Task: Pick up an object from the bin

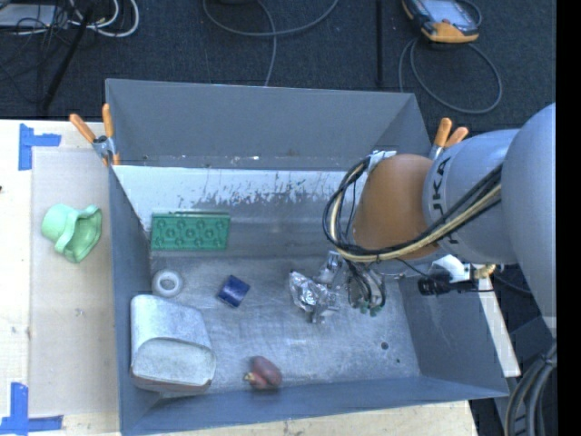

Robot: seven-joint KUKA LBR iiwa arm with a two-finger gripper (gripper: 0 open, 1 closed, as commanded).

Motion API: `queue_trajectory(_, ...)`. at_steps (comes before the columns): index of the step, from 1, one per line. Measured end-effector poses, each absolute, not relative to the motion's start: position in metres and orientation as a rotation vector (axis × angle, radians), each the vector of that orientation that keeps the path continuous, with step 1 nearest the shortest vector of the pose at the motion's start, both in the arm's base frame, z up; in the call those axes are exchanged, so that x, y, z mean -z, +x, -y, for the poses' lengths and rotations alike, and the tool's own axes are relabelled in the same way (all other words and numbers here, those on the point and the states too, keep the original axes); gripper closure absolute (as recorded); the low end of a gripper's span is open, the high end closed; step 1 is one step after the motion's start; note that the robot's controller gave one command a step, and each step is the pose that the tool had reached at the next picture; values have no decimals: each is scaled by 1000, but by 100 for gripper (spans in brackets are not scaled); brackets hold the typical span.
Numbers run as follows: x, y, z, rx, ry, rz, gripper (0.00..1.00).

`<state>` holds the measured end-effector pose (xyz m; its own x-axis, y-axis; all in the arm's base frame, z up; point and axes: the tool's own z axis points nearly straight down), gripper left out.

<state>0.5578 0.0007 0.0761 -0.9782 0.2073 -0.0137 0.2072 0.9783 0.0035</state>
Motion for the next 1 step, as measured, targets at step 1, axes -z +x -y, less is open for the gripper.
queue_trajectory(1,-252,555,21,-1,287,-3120,100)
